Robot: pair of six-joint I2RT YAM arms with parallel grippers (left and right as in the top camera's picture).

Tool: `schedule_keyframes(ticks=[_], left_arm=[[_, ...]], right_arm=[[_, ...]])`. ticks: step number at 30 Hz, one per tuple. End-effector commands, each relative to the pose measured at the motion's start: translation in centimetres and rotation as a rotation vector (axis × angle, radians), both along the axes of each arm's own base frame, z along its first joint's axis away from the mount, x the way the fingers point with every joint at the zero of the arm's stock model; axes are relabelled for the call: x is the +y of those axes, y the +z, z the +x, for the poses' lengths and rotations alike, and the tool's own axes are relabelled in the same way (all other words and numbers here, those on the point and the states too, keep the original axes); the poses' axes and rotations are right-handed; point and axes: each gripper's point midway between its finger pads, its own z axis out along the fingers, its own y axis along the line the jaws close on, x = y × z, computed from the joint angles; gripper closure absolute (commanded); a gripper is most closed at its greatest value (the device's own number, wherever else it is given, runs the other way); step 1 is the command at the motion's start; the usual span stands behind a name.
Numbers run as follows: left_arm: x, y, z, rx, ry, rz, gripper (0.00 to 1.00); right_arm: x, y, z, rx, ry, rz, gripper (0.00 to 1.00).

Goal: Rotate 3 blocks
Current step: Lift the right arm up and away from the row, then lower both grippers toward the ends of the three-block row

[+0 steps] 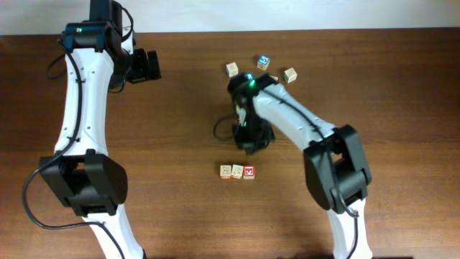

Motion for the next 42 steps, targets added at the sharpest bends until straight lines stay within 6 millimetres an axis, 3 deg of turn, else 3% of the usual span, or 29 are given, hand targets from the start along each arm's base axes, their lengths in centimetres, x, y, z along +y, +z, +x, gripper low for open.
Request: schedule_keyframes(ticks=[1,4,7,8,12,15,16,18,20,21,23,26,31,32,37,42], left_arm=[[0.3,-0.2,-0.2,0.009,0.000,0.009,0.01],[0.0,-0.2,-0.2,0.010,-0.005,-0.006,0.01],[-0.4,-0.2,-0.4,0.016,-0.012,-0.028,0.01],[-0.4,-0.3,-0.5,0.020,-0.012,-0.028,0.01],[-0.4,-0.5,-1.3,0.055,-0.012,-0.028,0.01],[-0.4,-0.6,-1.8,0.076,-0.011,-0.028,0.05],[-0.4,-0.7,-1.9,0.080,-0.011,-0.029,0.06],[-0.5,-0.6,-1.9,0.079,-0.012,-0.029,0.07],[-0.9,-0.7,-1.9,0.081,-0.022,-0.029,0.11],[-1.3,-0.9,-2.1,0.087,-0.031,-0.029,0.14],[-2.6,-1.6,-2.5,0.112,-0.058,-0.035,0.23],[-4.9,-3.2,-3.5,0.161,-0.106,-0.056,0.50],[-9.5,-8.0,-6.2,0.270,-0.209,-0.046,0.97],[-10.2,-8.9,-7.0,0.297,-0.228,-0.041,1.00],[-11.2,-12.4,-10.4,0.429,-0.149,-0.080,1.00],[-13.0,-15.6,-13.0,0.498,-0.185,-0.198,1.00]], right_arm=[[-1.9,7.5,6.4,-0.207,-0.065,0.072,0.88],[-3.2,13.8,8.4,-0.326,-0.098,0.121,0.83],[-4.5,20.3,7.9,-0.439,-0.096,0.157,0.82],[-4.0,22.6,7.8,-0.501,-0.060,0.212,0.80],[-4.8,29.2,5.0,-0.648,-0.060,0.284,0.74],[-6.1,33.3,1.5,-0.736,-0.060,0.312,0.70],[-7.0,34.4,-0.2,-0.767,-0.065,0.302,0.68],[-8.4,34.7,-2.4,-0.770,-0.086,0.274,0.67],[-9.3,32.6,-3.8,-0.692,-0.120,0.234,0.67],[-9.4,30.7,-4.1,-0.625,-0.128,0.208,0.69],[-9.5,25.6,-4.4,-0.463,-0.145,0.144,0.83],[-9.3,19.6,-4.1,-0.331,-0.174,0.100,0.94],[-8.3,8.2,-5.0,-0.157,-0.297,0.103,0.96],[-8.2,6.6,-5.2,-0.145,-0.318,0.098,0.96],[-7.0,2.3,-6.0,-0.109,-0.332,0.152,0.96],[-6.2,-0.3,-6.6,-0.024,-0.328,0.155,0.96]])
